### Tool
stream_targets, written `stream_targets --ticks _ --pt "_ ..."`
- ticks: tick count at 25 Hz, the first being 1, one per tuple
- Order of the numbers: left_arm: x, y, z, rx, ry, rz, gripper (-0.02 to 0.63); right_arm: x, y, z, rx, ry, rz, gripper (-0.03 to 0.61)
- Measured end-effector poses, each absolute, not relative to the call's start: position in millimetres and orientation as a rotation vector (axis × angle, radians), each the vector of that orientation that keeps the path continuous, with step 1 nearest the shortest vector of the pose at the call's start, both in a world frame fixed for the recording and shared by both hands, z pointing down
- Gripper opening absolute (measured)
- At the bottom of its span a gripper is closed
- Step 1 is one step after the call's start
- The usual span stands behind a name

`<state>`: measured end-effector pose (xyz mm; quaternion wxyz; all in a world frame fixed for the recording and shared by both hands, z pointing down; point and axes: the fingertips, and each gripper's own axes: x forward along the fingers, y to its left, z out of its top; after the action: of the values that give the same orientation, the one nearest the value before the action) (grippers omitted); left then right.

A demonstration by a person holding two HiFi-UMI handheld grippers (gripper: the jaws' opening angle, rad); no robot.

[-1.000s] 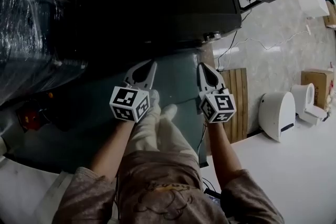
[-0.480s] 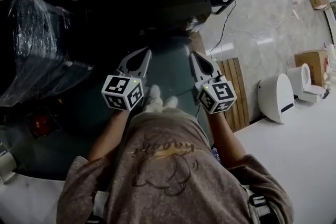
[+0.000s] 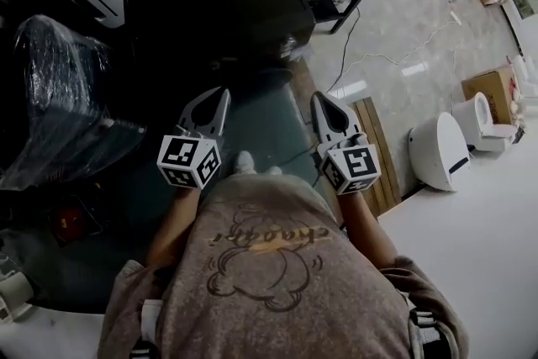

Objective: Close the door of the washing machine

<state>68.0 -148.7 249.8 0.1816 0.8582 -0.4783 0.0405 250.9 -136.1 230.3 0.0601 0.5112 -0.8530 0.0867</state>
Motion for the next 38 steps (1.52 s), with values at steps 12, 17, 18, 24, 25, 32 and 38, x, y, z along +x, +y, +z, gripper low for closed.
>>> stream_targets --ticks 12,17,18,24,25,32,38 --pt "62 -154 263 2.464 -1.404 0.094 0.002 275 -125 264 1.689 -2.501 0.321 -0.006" --pt "70 -158 271 2.464 -1.390 0.119 0.002 276 -128 267 1.679 -2.490 0.303 -0.006" --pt "71 -158 271 2.471 -1.385 0.127 0.002 276 -129 267 1.684 -2.487 0.302 -0.006" --pt "73 -159 271 2.487 -1.378 0.146 0.002 278 -134 267 1.699 -2.482 0.294 -0.006" --pt "72 -159 271 2.482 -1.382 0.148 0.002 277 -134 267 1.696 -2.485 0.296 -0.006" --pt "69 -161 268 2.471 -1.412 0.143 0.002 276 -139 267 1.687 -2.502 0.303 -0.006" --pt "65 -161 270 2.450 -1.424 0.154 0.002 269 -137 267 1.650 -2.514 0.295 -0.006"
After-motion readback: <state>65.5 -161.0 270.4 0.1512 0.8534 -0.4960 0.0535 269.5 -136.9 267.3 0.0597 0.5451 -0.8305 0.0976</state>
